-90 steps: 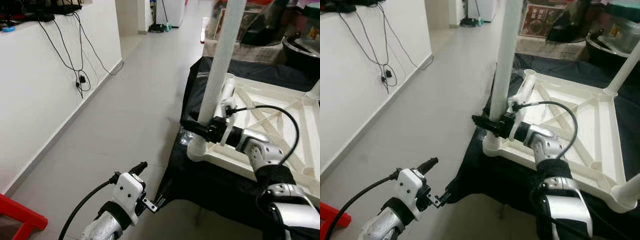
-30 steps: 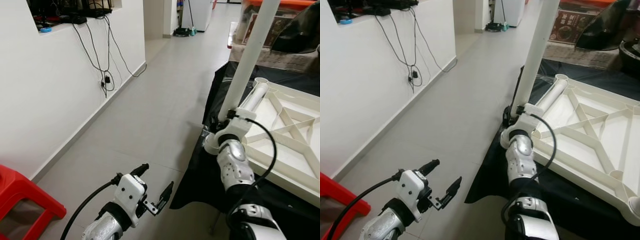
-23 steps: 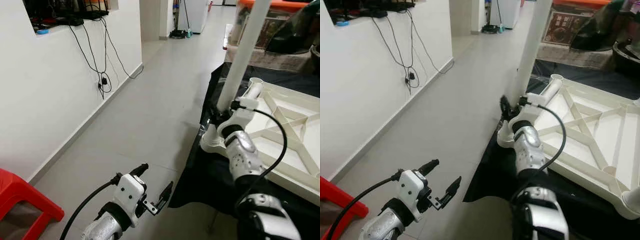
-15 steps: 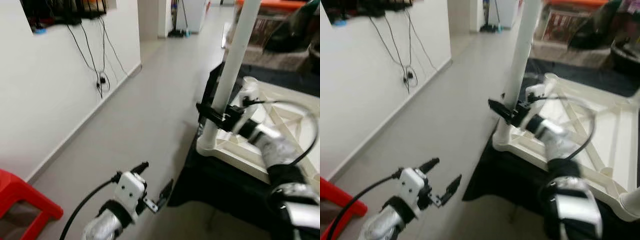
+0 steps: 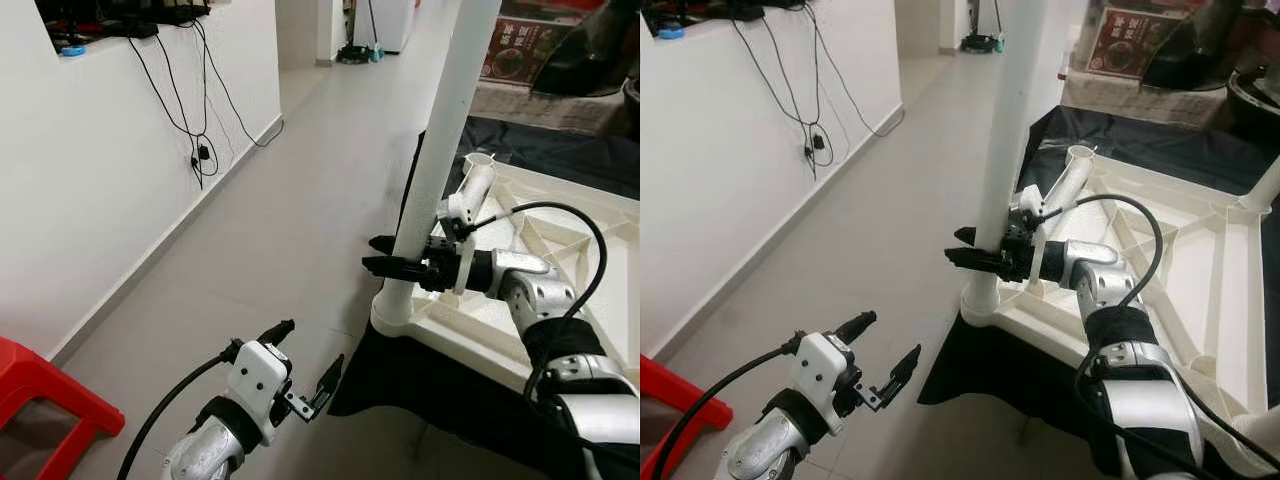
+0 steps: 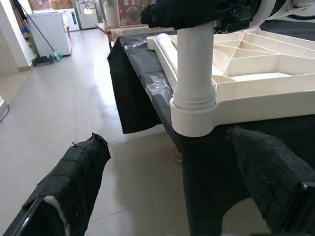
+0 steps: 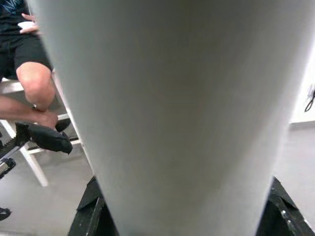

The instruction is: Building children table

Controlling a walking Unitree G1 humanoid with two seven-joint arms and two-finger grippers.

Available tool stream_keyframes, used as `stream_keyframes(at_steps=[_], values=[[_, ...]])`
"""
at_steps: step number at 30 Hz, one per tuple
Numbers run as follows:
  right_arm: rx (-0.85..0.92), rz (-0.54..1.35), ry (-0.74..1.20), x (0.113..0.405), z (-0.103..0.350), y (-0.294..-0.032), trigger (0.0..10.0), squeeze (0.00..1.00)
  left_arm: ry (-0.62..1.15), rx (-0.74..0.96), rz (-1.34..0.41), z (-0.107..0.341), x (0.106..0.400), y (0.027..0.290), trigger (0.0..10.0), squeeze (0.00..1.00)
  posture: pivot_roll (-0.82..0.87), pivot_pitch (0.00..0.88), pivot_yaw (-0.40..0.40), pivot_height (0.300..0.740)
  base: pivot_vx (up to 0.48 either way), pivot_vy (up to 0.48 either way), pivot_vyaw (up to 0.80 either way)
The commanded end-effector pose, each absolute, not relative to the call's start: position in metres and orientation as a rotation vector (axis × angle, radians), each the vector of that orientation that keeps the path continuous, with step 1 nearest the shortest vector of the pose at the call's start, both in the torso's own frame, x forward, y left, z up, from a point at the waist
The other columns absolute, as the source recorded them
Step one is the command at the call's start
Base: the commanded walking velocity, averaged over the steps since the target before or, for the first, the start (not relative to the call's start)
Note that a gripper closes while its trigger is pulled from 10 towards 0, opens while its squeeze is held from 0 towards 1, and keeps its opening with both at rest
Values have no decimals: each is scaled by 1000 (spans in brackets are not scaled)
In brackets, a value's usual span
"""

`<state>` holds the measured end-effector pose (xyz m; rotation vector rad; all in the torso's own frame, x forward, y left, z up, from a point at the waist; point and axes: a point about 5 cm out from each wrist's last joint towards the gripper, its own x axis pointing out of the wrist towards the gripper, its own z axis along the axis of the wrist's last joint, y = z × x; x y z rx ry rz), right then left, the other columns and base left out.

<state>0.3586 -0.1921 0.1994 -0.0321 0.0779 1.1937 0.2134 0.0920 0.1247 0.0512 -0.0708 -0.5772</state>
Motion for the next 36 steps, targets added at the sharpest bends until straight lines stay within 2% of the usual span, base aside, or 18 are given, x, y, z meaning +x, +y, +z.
stream_keyframes(at_steps=[1, 2, 6, 7, 8, 9, 10, 11, 12, 15, 17, 19, 28, 29, 33, 34, 35, 36], values=[[-25, 1188, 88, 357, 192, -191, 0, 0, -42, 51, -573, 120, 212, 93, 10000, 0, 116, 71, -19, 740, 0, 0, 0], [-1, 1122, 42, 358, 192, -190, 0, 0, -41, 51, -574, 120, 212, 93, 10000, 0, 115, 69, -19, 740, 0, 0, 0], [18, 1073, 12, 359, 192, -190, 0, 0, -41, 51, -574, 120, 213, 93, 10000, 0, 115, 69, -19, 740, 0, 0, 0], [48, 953, -20, 363, 190, -190, 0, 0, -40, 51, -575, 120, 213, 93, 10000, 0, 113, 70, -17, 740, 0, 0, 0], [48, 953, -20, 363, 190, -190, 0, 0, -40, 51, -575, 120, 213, 93, 10000, 0, 113, 70, -17, 740, 0, 0, 0], [86, 768, -36, 370, 187, -194, 0, 0, -38, 50, -576, 119, 213, 93, 10000, 0, 112, 71, -14, 740, 0, 0, 0], [86, 768, -36, 370, 187, -194, 0, 0, -38, 50, -576, 119, 213, 93, 10000, 0, 112, 71, -14, 740, 0, 0, 0], [84, 528, -49, 376, 185, -201, 0, 0, -37, 50, -579, 119, 213, 93, 10000, 0, 107, 73, -7, 740, 0, 0, 0], [84, 528, -49, 376, 185, -201, 0, 0, -37, 50, -579, 119, 213, 93, 10000, 0, 107, 73, -7, 740, 0, 0, 0], [39, -262, -16, 364, 170, -243, 0, 0, -33, 51, -585, 119, 213, 94, 10000, 0, 97, 74, -4, 740, 0, 0, 0], [39, -262, -16, 364, 170, -243, 0, 0, -33, 51, -585, 119, 213, 94, 10000, 0, 97, 74, -4, 740, 0, 0, 0], [34, -516, -25, 344, 169, -256, 0, 0, -30, 53, -589, 119, 214, 94, 10000, 0, 95, 74, -1, 740, 0, 0, 0], [36, -650, -32, 332, 169, -254, 0, 0, -28, 53, -591, 118, 213, 93, 10000, 0, 96, 69, -8, 740, 0, 0, 0], [69, -617, -39, 334, 167, -246, 8824, 0, -28, 52, -591, 118, 213, 93, 10000, 0, 94, 64, -11, 740, 0, 0, 0], [93, -614, -44, 336, 166, -239, 8824, 0, -28, 51, -592, 118, 213, 92, 10000, 0, 94, 64, -11, 740, 0, 0, 0], [111, -547, -86, 340, 170, -228, 10000, 1000, -27, 51, -591, 118, 213, 92, 10000, 0, 98, 62, -13, 740, 0, 0, 0], [115, -514, -120, 342, 174, -220, 10000, 1000, -26, 51, -591, 117, 213, 92, 10000, 0, 96, 60, -11, 740, 0, 0, 0], [110, -481, -144, 343, 177, -215, 10000, 867, -24, 51, -591, 117, 213, 92, 10000, 0, 95, 56, -11, 740, 0, 0, 0]])
